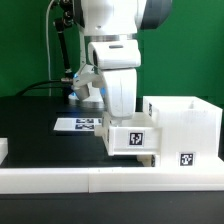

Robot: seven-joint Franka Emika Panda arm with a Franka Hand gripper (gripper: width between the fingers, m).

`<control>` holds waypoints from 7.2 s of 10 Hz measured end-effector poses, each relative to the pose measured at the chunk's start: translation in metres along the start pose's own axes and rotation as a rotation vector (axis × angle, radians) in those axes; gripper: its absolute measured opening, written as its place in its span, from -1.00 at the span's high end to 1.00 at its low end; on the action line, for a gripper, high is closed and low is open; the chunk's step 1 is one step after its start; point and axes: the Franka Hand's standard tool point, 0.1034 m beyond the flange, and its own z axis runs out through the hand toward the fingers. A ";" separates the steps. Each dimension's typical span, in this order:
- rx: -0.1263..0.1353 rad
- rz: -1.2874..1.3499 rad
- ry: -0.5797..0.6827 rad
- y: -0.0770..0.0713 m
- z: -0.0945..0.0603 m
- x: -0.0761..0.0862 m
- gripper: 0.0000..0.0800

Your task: Assemble drawer

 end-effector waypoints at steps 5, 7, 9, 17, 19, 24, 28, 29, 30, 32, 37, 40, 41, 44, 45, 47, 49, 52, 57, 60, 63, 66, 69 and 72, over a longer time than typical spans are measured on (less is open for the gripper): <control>0.000 -0.002 0.004 0.001 0.001 0.009 0.90; -0.002 -0.008 0.005 0.001 0.001 0.014 0.90; -0.004 -0.009 0.006 0.002 0.002 0.014 0.90; -0.006 0.003 0.003 0.002 -0.004 0.013 -0.61; 0.001 0.010 -0.007 0.006 -0.023 0.020 -0.62; -0.019 -0.011 -0.034 0.026 -0.064 0.000 -0.62; -0.010 -0.068 -0.022 0.052 -0.044 -0.020 -0.62; -0.010 -0.068 -0.021 0.051 -0.044 -0.021 -0.62; -0.009 -0.067 -0.017 0.051 -0.044 -0.025 -0.62; -0.008 -0.087 0.014 0.049 -0.041 -0.029 -0.62; 0.012 -0.054 0.170 0.050 -0.015 -0.040 -0.62; 0.025 -0.029 0.176 0.049 -0.012 -0.021 -0.62; 0.027 -0.023 0.178 0.049 -0.012 -0.016 -0.62; 0.027 -0.042 0.172 0.052 -0.012 0.000 -0.62; 0.032 -0.024 0.162 0.051 -0.012 0.001 -0.62; 0.037 -0.016 0.155 0.051 -0.011 0.005 -0.62; 0.040 -0.007 0.156 0.051 -0.010 0.008 -0.62; 0.042 -0.003 0.156 0.050 -0.009 0.008 -0.62; -0.026 -0.181 0.157 0.053 -0.009 0.003 -0.62; -0.026 -0.100 0.144 0.054 -0.007 0.008 -0.62; -0.020 -0.037 0.134 0.054 -0.006 0.011 -0.62; -0.015 -0.020 0.130 0.053 -0.005 0.009 -0.62; -0.014 -0.019 0.131 0.053 -0.004 0.009 -0.62; -0.017 -0.018 0.129 0.053 -0.007 0.008 -0.62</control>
Offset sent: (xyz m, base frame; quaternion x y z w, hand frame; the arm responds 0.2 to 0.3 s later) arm 0.0035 0.0132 0.0014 -0.0085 0.0002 -0.0040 1.0000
